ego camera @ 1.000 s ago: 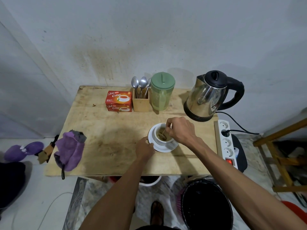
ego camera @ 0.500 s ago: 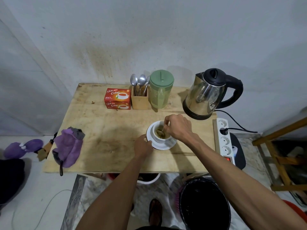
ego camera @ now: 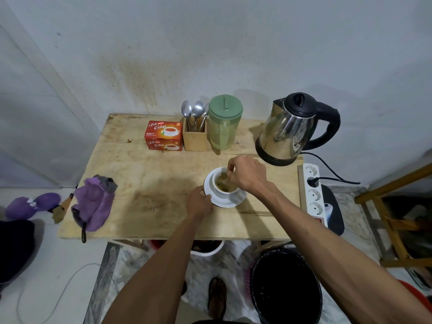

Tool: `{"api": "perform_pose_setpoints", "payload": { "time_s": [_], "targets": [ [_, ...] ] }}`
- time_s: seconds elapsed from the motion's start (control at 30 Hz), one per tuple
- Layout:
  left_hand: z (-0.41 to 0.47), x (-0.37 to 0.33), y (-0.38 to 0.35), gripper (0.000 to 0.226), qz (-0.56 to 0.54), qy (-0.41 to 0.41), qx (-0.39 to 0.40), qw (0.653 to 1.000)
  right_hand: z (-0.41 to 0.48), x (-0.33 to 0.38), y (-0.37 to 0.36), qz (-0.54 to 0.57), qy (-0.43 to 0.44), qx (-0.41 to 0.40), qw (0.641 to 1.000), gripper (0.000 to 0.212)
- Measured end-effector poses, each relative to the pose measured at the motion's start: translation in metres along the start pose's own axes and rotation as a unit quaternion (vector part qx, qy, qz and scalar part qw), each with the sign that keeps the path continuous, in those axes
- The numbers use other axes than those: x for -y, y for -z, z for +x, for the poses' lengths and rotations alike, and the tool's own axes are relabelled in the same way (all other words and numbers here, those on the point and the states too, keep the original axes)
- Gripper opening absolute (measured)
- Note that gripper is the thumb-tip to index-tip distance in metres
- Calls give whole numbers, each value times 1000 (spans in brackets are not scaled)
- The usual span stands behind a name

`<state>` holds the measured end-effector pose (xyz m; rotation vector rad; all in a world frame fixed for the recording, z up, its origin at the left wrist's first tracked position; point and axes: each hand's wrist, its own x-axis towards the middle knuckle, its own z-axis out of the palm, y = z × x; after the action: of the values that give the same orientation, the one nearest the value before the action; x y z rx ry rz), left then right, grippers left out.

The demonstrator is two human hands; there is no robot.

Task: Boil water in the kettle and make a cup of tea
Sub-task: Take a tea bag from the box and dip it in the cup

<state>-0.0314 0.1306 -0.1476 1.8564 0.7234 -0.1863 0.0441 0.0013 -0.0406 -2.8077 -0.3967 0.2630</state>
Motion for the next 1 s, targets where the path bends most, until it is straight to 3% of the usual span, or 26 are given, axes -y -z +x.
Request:
{"api": "perform_pose_setpoints", "payload": {
  "time_s": [0.13, 0.4, 0.7, 1.0],
  "targets": [
    [0, 0, -1, 35, -10, 6, -1, 1000, -3, 0, -10, 2, -4, 15, 1000, 17],
    [0, -1, 1, 32, -6, 7, 5, 1000, 1, 6, 16, 12, 19, -41, 999, 11],
    [2, -2, 6, 28, 7, 10, 32, 999, -3, -2, -15, 5, -33, 16, 999, 15],
    [18, 0, 13, 22, 3, 16, 98, 995, 3, 2, 7, 39, -66, -51, 996, 9]
  ]
}}
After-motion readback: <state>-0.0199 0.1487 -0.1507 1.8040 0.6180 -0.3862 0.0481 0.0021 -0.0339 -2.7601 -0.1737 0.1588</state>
